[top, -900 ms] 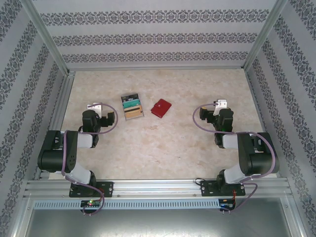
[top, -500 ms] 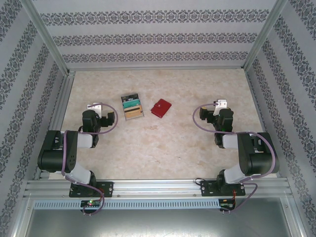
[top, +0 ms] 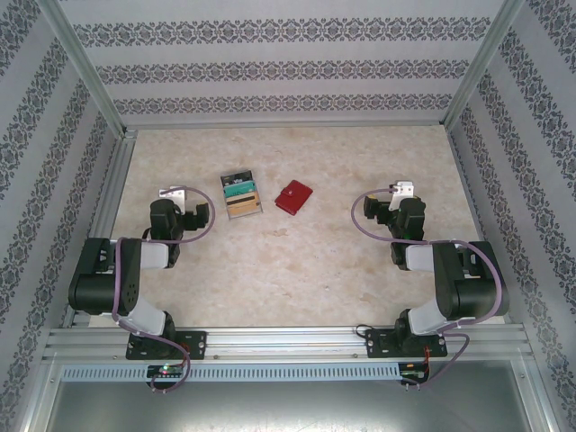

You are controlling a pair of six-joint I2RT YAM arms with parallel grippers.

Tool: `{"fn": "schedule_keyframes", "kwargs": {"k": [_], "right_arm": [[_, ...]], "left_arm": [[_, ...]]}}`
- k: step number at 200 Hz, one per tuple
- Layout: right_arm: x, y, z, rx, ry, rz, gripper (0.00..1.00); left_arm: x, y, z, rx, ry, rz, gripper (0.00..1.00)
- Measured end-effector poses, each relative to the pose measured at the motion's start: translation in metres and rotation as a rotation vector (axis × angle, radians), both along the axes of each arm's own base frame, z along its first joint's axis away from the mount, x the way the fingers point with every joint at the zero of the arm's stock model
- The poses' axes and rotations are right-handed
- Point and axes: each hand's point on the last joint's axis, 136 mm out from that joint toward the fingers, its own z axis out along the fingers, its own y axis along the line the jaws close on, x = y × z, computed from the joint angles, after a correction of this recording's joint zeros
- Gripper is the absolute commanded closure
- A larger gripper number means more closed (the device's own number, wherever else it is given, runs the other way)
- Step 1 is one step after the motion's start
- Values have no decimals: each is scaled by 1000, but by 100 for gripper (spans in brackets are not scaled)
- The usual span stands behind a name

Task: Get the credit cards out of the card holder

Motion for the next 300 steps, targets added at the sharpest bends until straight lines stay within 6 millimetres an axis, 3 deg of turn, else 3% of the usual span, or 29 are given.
{"fn": "schedule_keyframes", "kwargs": {"k": [14,34,65,79,92,131,158,186,214,234,300], "right_arm": [[-2,0,1,-1,14,-3,2],[-1,-5,15,-6,35,-32,2],[9,-19,79,107,-38,-153,2],[10,-18,102,191,-80,-169,2],[13,-12,111,260,-91,-152,2],[62,21,110,441,30,-41,2],[104,68,101,528,129,82,2],[128,126,70,584,264,201,2],[139,174,31,600,392,274,2],[138,198,9,590,465,297,2],[138,250,-29,559,602,375,2]], "left_arm": [[6,3,12,3,19,17,1],[18,12,56,-3,-4,81,1],[23,26,140,-76,-78,207,1],[19,27,163,-127,-85,236,1],[13,25,176,-175,-77,255,1],[-5,11,171,-278,20,233,1],[-17,4,158,-301,100,216,1],[-29,-1,155,-311,148,201,1],[-40,-4,163,-319,145,187,1],[-47,-4,170,-321,130,184,1],[-56,-4,169,-326,149,192,1]]}}
